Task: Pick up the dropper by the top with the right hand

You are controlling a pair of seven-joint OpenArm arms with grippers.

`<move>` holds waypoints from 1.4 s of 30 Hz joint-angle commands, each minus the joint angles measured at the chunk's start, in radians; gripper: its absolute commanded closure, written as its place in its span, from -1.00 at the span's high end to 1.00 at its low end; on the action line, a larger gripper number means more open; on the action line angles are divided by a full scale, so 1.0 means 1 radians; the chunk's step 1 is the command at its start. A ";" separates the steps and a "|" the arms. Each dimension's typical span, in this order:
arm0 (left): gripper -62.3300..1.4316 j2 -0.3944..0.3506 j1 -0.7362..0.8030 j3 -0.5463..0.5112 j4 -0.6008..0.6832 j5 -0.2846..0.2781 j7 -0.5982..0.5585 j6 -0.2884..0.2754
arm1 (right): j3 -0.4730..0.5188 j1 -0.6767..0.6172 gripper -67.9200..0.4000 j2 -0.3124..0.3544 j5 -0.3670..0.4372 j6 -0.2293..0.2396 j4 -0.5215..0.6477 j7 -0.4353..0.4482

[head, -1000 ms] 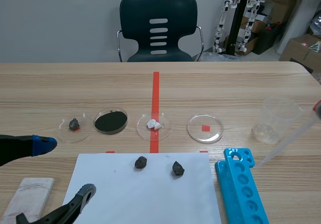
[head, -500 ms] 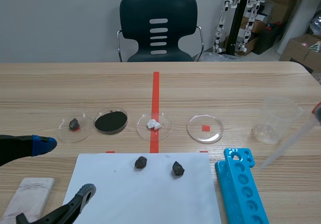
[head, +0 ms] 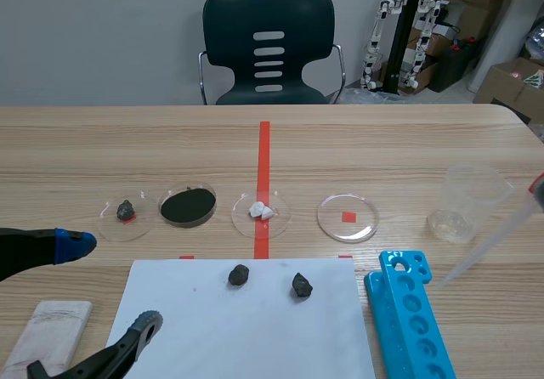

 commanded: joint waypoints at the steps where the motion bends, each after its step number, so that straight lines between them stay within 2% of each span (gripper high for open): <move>1: 0.84 0.005 0.000 -0.003 0.010 -0.010 -0.014 0.006 | 0.008 0.006 -0.99 0.005 0.011 0.000 0.004 0.019; 42: 0.84 0.005 0.000 -0.003 0.010 -0.010 -0.014 0.006 | 0.008 0.006 -0.99 0.005 0.011 0.000 0.004 0.038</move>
